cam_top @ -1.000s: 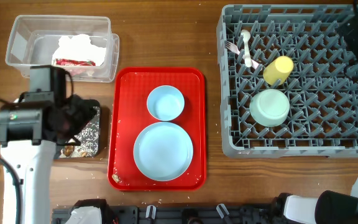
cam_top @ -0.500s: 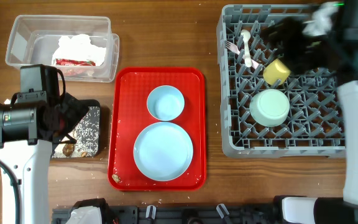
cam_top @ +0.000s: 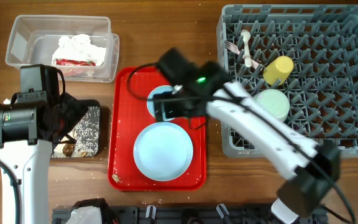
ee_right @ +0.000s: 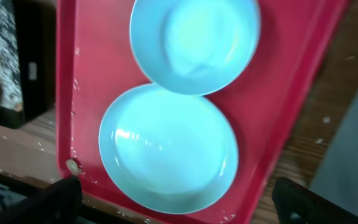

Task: Sort waste into correct bins and load items into the dishwasher rack

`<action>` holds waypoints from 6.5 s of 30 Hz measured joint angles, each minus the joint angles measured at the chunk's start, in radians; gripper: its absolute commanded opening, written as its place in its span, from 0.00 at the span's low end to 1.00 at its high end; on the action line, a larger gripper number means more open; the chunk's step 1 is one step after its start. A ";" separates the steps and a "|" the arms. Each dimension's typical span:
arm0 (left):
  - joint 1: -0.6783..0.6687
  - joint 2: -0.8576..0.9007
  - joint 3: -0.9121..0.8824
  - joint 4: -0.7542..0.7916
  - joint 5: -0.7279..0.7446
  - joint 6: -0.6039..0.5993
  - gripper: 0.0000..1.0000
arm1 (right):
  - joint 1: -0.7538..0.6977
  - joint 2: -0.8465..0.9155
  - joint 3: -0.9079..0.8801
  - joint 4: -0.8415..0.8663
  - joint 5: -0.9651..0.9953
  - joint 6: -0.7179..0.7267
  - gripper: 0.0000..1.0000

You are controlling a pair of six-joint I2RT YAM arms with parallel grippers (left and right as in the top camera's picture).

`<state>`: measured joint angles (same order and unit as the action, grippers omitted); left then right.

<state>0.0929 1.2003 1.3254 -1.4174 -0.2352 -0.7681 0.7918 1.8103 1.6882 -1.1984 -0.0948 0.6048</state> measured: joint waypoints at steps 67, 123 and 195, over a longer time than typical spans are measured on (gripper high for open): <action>0.578 0.000 0.000 0.075 0.017 -0.025 1.00 | 0.365 0.408 -0.011 0.328 0.166 0.237 0.26; 0.578 0.000 0.000 0.074 0.017 -0.025 1.00 | -0.079 0.189 -0.413 0.169 -0.220 -0.345 0.17; 0.578 0.000 0.000 0.074 0.017 -0.025 1.00 | -0.370 -0.362 -0.349 0.005 0.534 0.300 0.56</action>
<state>0.6708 1.2003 1.3251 -1.3430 -0.2184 -0.7933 0.4221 1.4479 1.3396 -1.1931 0.4393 0.9047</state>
